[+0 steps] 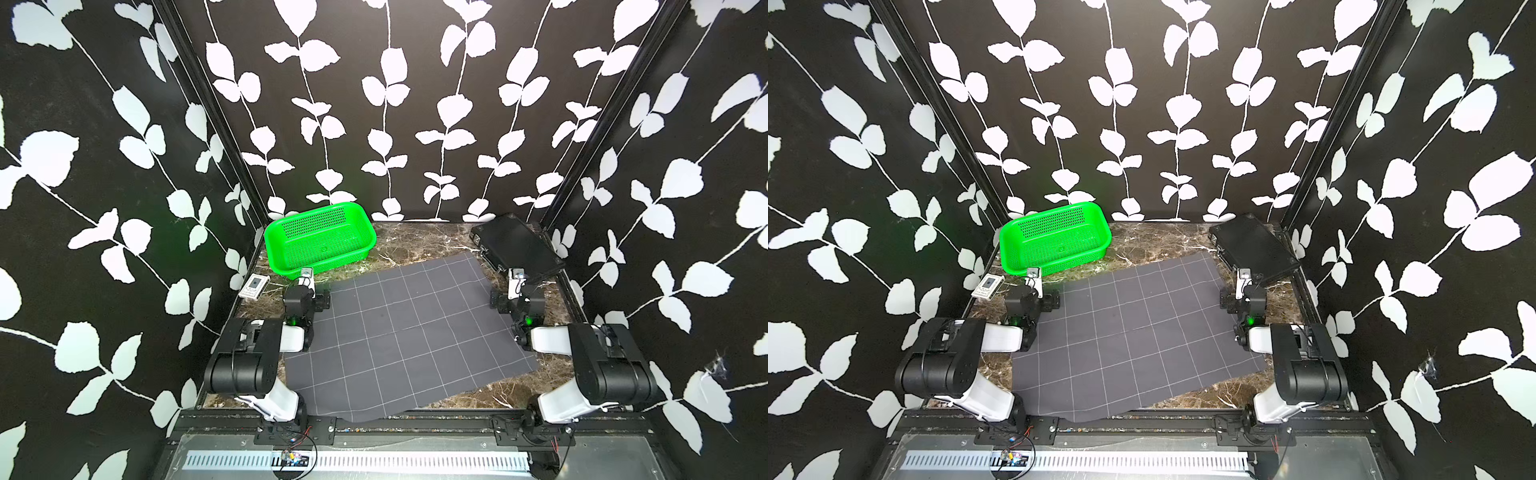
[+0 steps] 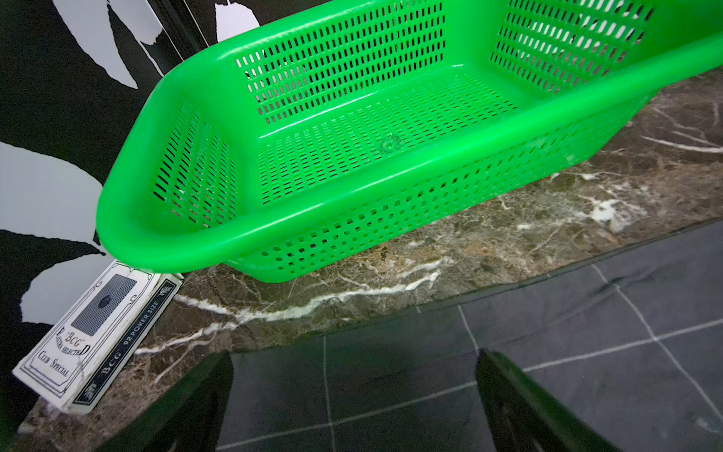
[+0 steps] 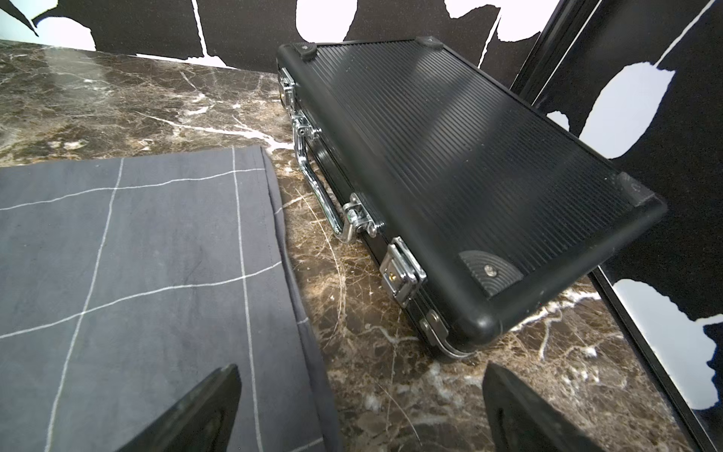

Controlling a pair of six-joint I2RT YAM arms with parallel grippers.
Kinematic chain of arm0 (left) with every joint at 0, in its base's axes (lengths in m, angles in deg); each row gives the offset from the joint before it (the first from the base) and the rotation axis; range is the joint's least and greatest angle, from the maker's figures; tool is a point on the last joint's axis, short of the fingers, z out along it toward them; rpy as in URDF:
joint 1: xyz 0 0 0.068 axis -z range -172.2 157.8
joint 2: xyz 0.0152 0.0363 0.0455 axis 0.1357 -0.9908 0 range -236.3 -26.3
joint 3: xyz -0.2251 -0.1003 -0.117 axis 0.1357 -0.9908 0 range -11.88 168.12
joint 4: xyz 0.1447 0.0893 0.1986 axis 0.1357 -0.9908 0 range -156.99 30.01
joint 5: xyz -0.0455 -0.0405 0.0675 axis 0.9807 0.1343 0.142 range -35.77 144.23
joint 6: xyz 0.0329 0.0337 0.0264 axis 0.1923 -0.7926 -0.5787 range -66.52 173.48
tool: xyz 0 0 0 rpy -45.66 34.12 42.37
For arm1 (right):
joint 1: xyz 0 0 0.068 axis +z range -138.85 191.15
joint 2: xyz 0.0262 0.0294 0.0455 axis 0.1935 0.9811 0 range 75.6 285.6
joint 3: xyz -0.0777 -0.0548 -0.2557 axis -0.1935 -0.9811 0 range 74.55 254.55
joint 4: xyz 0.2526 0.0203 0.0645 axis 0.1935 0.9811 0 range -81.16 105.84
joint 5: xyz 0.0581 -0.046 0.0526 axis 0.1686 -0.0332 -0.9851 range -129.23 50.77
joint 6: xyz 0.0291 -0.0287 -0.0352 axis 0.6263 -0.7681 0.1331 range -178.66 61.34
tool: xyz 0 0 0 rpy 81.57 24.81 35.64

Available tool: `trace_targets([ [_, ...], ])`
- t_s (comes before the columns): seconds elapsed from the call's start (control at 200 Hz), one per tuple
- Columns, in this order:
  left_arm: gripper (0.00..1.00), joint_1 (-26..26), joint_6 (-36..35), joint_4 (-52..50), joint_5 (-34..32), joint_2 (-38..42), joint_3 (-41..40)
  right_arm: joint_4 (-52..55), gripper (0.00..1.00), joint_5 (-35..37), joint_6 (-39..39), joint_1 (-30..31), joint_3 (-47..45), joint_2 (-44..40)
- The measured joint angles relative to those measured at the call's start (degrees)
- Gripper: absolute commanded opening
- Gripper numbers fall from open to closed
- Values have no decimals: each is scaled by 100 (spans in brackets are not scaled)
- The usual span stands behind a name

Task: Roll up the pillowcase
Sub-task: Fold the pillowcase at the center of the board.

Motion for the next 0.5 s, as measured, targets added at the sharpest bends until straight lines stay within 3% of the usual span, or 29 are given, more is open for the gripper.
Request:
trace_targets([
  [0.5, 99, 0, -22, -151, 79, 107, 7, 0, 99, -26, -2, 0, 2, 0],
])
